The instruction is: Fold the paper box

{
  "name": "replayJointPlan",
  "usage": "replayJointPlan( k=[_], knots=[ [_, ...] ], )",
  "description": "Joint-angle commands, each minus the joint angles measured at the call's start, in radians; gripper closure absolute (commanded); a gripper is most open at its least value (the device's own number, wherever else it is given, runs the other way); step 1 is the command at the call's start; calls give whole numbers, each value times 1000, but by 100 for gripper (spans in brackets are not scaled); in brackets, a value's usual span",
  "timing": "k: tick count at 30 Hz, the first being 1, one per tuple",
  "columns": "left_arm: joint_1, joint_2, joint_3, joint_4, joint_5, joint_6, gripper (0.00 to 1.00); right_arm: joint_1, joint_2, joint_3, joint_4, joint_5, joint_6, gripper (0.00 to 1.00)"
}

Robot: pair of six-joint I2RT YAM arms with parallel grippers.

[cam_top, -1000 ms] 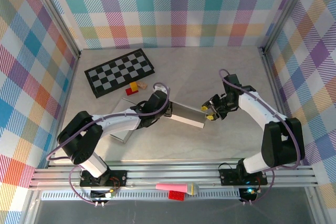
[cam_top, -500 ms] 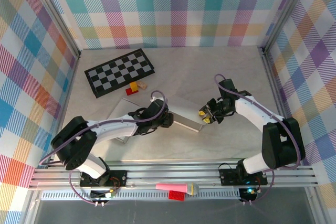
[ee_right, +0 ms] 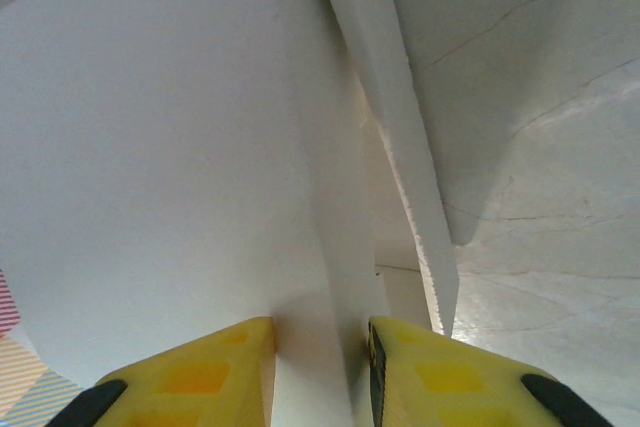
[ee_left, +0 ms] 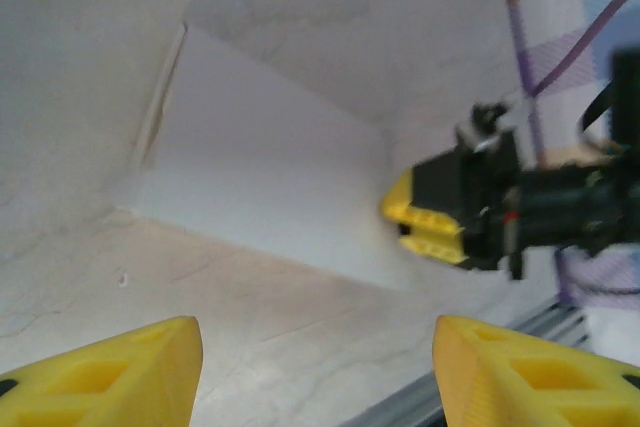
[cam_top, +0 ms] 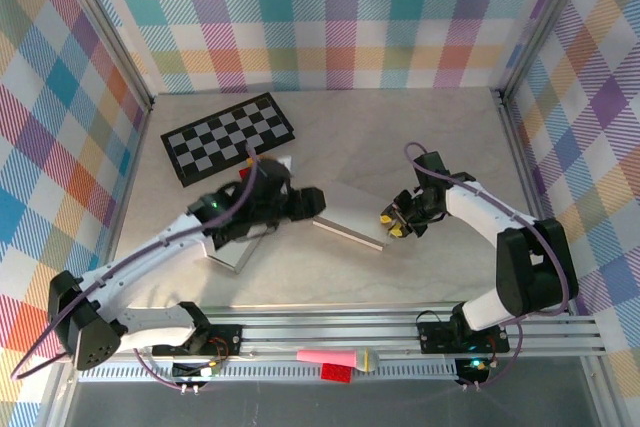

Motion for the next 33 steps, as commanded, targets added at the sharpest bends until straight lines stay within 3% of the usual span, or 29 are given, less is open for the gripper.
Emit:
replayJointPlan(
  k=[1, 3, 7, 11, 18, 27, 33],
  knots=[
    [160, 158, 123, -170, 158, 61, 39, 5, 24, 39, -48, 32, -67, 70],
    [221, 297, 232, -218, 231, 124, 41, 5, 31, 48, -56, 41, -86, 70],
    [239, 527, 409, -287, 281, 230, 47, 6, 56, 66, -67, 47, -115, 70],
    [235, 652, 435, -250, 352, 237, 57, 5, 76, 85, -72, 45, -131, 70],
    [207, 686, 371, -174, 388, 203, 60, 6, 102, 102, -78, 41, -145, 70],
    [183, 687, 313, -174, 320, 207, 60, 4, 123, 115, -86, 49, -171, 71],
    [175, 689, 294, -147, 341, 198, 64, 2, 141, 120, -84, 49, -184, 73]
  ],
)
